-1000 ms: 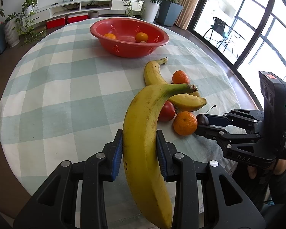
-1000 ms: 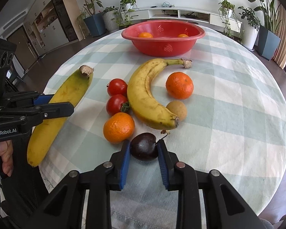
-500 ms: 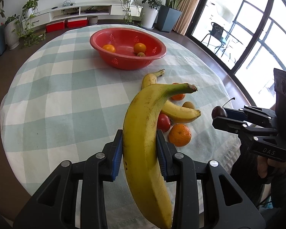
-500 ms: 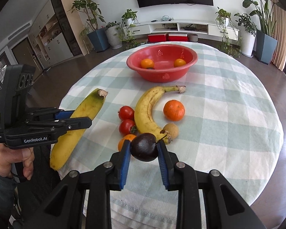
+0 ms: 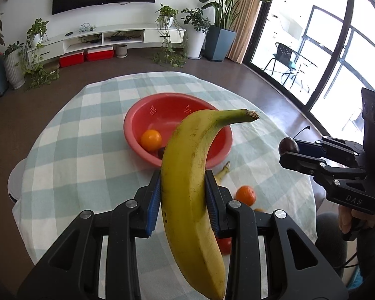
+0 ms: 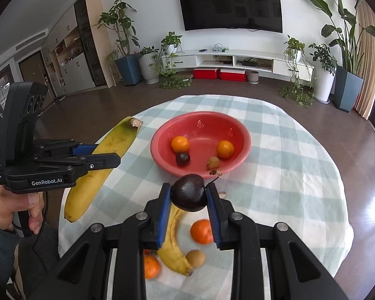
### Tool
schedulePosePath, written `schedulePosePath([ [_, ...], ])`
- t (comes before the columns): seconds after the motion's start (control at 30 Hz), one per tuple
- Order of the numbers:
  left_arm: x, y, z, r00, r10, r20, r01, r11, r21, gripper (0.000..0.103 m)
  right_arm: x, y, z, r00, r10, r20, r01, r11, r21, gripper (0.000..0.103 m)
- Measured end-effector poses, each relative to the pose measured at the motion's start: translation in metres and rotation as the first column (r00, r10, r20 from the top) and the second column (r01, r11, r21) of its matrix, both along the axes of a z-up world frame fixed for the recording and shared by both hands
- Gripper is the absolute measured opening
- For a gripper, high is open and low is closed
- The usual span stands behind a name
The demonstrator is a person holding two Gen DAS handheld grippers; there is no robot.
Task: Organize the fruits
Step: 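Carry banana and plum over the red bowl and open both tools to drop them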
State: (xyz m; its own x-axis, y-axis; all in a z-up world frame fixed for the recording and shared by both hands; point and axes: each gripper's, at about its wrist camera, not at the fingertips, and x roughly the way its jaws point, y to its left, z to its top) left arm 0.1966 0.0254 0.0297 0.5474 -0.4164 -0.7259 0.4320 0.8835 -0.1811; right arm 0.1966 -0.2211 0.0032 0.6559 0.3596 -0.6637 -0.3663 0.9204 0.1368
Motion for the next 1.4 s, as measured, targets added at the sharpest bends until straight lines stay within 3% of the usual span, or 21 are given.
schedulePosePath([
  [0.23, 0.077, -0.024, 0.004, 1.0, -0.008, -0.015, 0.009, 1.0, 0.013, 0.03, 0.069, 0.003, 0.0, 1.0, -0.008, -0.013, 0.008, 1.0, -0.014, 0.031],
  [0.5, 0.134, -0.049, -0.029, 0.997, -0.016, -0.075, 0.019, 0.999, 0.043, 0.03, 0.113, 0.017, -0.03, 0.997, 0.009, -0.071, -0.013, 0.998, -0.055, 0.031],
  [0.67, 0.149, -0.052, -0.052, 0.995, -0.009, -0.097, 0.013, 0.999, 0.04, 0.03, 0.127, 0.017, -0.048, 0.995, 0.001, -0.103, -0.008, 0.998, -0.062, 0.031],
  [1.4, 0.178, -0.07, -0.094, 0.993, -0.004, -0.122, 0.015, 0.996, 0.085, 0.031, 0.144, 0.028, -0.086, 0.985, 0.004, -0.172, -0.025, 0.993, -0.118, 0.031],
])
